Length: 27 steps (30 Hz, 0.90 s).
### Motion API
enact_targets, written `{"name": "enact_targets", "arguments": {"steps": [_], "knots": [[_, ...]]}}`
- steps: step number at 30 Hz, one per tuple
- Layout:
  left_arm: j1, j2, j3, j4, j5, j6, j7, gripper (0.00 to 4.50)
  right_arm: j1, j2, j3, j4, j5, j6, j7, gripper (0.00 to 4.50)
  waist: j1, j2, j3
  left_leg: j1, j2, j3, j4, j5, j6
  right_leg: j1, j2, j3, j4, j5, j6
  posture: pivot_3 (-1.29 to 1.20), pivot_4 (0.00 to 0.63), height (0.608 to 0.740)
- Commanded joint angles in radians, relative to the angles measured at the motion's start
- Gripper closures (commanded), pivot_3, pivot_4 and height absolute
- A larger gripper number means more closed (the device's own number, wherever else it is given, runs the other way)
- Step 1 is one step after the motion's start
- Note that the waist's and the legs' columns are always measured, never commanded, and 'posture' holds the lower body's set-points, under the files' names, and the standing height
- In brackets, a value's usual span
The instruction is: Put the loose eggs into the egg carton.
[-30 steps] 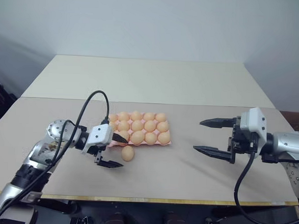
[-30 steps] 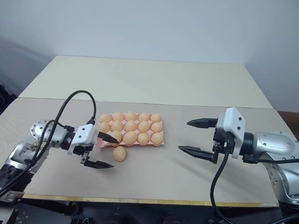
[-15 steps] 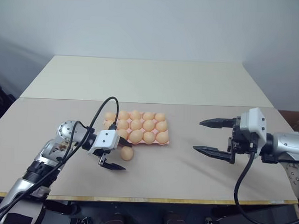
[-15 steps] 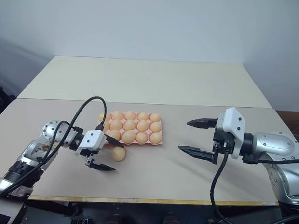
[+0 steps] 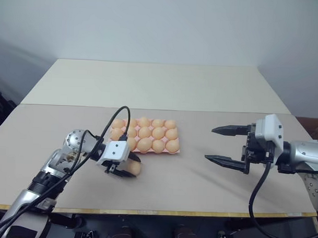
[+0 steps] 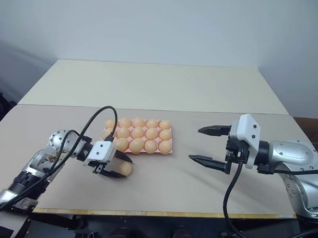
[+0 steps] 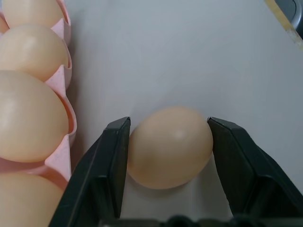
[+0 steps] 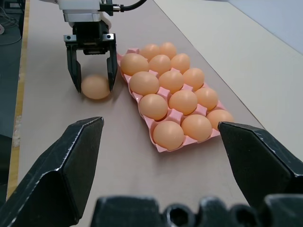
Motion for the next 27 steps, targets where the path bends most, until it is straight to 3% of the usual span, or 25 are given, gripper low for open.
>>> {"name": "enact_targets", "arguments": {"steps": [1,5,12,21,27], "knots": [[0.007,0.013,0.004,-0.023,0.000,-0.023,-0.002,1.56,-0.019,-0.009,-0.031,-0.021,0.022,-0.004,-0.004,0.00,0.000,0.000,0.000,0.000,0.000,0.000,0.000,0.000,0.000,0.000,0.000,0.000,0.000,0.000,0.000,0.00,0.150,0.740],[0.013,0.022,0.008,-0.036,-0.012,-0.015,-0.012,1.56,-0.026,-0.007,-0.025,-0.015,0.020,-0.009,-0.003,0.00,0.001,0.000,0.000,0.000,0.000,0.000,0.000,0.000,0.000,0.000,0.000,0.000,0.000,0.000,0.000,0.00,0.150,0.740],[0.023,0.031,0.031,-0.062,-0.038,0.007,-0.002,3.20,-0.032,-0.006,-0.025,-0.010,0.020,-0.010,-0.001,0.00,0.001,0.000,0.000,0.000,0.000,0.000,0.000,0.000,0.000,0.000,0.000,0.000,0.000,0.000,0.000,0.00,0.150,0.740],[0.022,0.031,0.060,-0.095,-0.092,0.059,-0.004,3.20,-0.033,-0.007,-0.029,-0.009,0.022,-0.007,-0.003,0.00,0.001,0.000,0.000,0.000,0.000,0.000,0.000,0.000,0.000,0.000,0.000,0.000,0.000,0.000,0.000,0.00,0.150,0.740],[-0.043,0.035,0.219,-0.132,-0.316,0.340,0.049,3.20,-0.025,-0.010,-0.034,-0.014,0.024,-0.002,-0.006,0.00,0.000,0.000,0.000,0.000,0.000,0.000,0.000,0.000,0.000,0.000,0.000,0.000,0.000,0.000,0.000,0.00,0.150,0.740]]}}
